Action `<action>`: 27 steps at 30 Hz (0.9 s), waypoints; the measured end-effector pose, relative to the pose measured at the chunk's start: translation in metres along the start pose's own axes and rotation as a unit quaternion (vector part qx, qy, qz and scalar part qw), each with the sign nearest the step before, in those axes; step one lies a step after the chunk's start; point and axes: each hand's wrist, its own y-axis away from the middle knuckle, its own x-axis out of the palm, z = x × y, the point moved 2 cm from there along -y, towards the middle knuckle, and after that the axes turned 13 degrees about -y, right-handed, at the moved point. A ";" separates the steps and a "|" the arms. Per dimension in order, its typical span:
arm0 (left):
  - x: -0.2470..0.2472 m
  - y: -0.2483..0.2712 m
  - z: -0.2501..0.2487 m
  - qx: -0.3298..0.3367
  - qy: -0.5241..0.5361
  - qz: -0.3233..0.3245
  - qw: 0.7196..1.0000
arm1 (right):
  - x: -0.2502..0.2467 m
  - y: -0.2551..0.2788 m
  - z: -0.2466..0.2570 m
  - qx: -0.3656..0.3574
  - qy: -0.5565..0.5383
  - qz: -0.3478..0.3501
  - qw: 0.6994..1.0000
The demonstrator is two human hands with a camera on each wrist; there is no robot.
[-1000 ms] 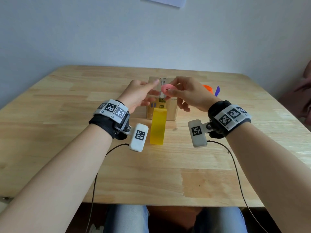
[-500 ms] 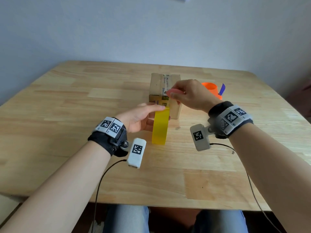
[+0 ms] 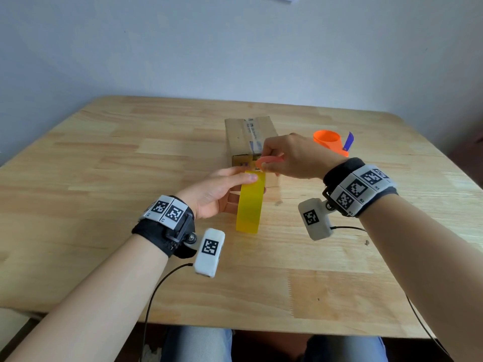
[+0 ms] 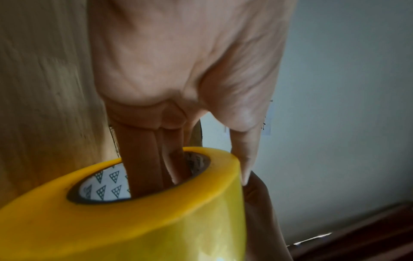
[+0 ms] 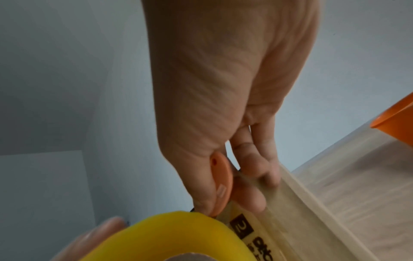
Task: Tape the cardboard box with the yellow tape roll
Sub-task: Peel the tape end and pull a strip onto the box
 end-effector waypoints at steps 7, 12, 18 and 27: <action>0.000 -0.001 0.001 0.004 0.009 0.002 1.000 | -0.003 -0.005 0.008 -0.044 0.027 0.017 0.999; 0.001 -0.002 -0.003 0.001 -0.001 0.010 1.000 | -0.003 -0.010 0.010 -0.047 0.045 0.024 0.998; 0.001 -0.002 -0.007 0.004 -0.024 0.019 1.000 | -0.001 -0.015 0.016 -0.040 0.070 0.039 0.996; 0.001 -0.004 -0.007 -0.001 -0.030 0.014 0.999 | -0.001 -0.025 0.026 -0.016 0.117 0.070 0.991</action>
